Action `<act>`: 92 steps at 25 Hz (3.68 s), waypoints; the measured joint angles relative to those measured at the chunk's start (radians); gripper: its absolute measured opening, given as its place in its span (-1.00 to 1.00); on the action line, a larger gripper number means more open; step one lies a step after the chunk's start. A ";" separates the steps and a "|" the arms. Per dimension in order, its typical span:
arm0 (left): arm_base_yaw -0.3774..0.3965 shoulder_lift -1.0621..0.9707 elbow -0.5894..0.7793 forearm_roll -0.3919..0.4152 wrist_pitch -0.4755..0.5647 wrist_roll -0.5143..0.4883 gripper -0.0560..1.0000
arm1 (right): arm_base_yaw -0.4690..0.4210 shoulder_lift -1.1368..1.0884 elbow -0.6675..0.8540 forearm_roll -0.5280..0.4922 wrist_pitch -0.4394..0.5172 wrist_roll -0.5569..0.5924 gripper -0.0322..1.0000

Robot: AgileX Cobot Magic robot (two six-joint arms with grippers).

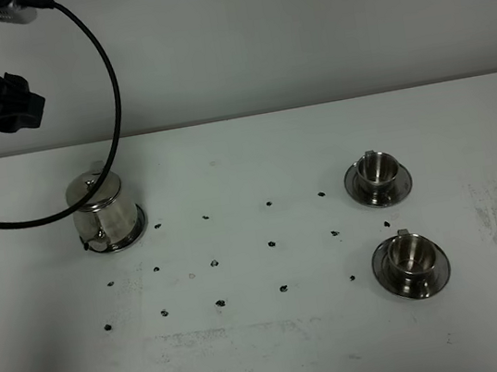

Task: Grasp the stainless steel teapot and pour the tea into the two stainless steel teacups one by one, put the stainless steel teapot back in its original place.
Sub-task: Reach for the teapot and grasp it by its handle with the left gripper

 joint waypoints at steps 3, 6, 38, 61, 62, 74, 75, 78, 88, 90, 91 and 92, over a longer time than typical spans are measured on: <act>-0.012 0.000 0.000 -0.007 -0.004 -0.029 0.25 | 0.000 0.000 0.000 0.000 0.000 0.000 -0.36; -0.034 0.007 0.000 -0.011 -0.001 -0.036 0.25 | 0.000 0.000 0.000 0.000 -0.001 0.000 -0.36; -0.121 0.548 -0.425 0.129 -0.007 -0.294 0.25 | 0.000 0.000 0.000 0.000 -0.001 0.000 -0.37; -0.085 0.556 -0.429 0.255 0.043 -0.294 0.25 | 0.000 0.000 0.000 0.000 -0.001 0.000 -0.37; -0.083 0.556 -0.429 0.258 0.043 -0.294 0.25 | 0.000 0.000 0.000 0.000 -0.001 0.000 -0.37; -0.075 0.557 -0.429 0.272 0.067 -0.274 0.25 | 0.000 0.000 0.000 0.000 -0.001 0.000 -0.37; -0.075 0.557 -0.429 0.279 0.069 -0.271 0.25 | 0.000 0.000 0.000 0.000 -0.001 0.000 -0.37; -0.075 0.557 -0.429 0.288 0.077 -0.268 0.25 | 0.000 0.000 0.000 0.000 -0.001 0.000 -0.37; -0.075 0.557 -0.429 0.325 0.088 -0.245 0.25 | 0.000 0.000 0.000 0.000 -0.001 0.000 -0.37; -0.075 0.557 -0.429 0.332 0.091 -0.245 0.25 | 0.000 0.000 0.000 0.000 -0.001 0.000 -0.37; -0.075 0.557 -0.429 0.335 0.093 -0.242 0.25 | 0.000 0.000 0.000 0.000 -0.001 0.000 -0.37; -0.075 0.557 -0.429 0.337 0.095 -0.241 0.25 | 0.000 0.000 0.000 0.000 -0.001 0.000 -0.37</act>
